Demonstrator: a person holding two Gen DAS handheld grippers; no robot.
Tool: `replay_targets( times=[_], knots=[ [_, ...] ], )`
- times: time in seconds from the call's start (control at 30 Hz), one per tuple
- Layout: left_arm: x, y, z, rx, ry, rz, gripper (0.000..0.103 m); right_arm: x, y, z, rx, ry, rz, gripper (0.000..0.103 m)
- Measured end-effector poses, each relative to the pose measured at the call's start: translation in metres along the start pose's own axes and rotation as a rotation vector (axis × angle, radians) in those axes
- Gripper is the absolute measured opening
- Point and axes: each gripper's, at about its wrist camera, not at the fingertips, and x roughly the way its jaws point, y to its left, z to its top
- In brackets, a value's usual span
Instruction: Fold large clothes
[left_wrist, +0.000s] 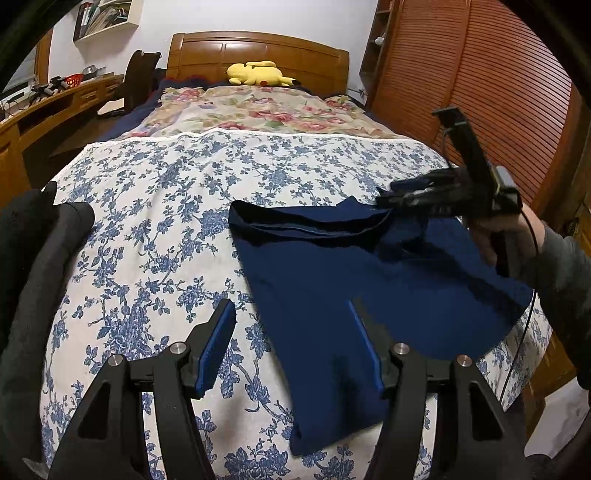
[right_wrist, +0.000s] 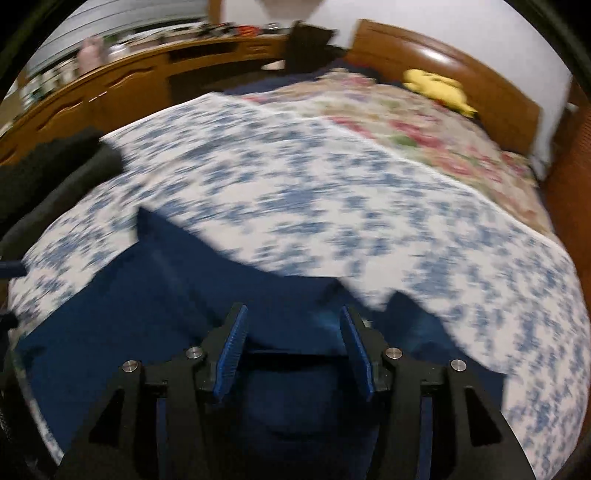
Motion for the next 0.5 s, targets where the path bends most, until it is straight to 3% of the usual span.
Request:
replay_targets(
  times=[0.1,0.27,0.33,0.5],
  knots=[
    [-0.002,0.0,-0.001,0.003,0.001,0.002,0.062,0.013,0.017,0.001,-0.043,0.025,0.029,0.053],
    [-0.005,0.003,-0.004,-0.002,0.004,0.007,0.062,0.05,0.022,0.01,-0.095,0.119,-0.002,0.052],
    [-0.005,0.005,-0.005,-0.003,0.005,0.009,0.062,0.061,0.018,0.02,-0.1,0.135,0.005,0.006],
    [-0.006,0.008,-0.007,-0.003,0.011,0.016,0.062,0.079,0.004,0.053,-0.063,0.09,-0.062,0.003]
  ],
)
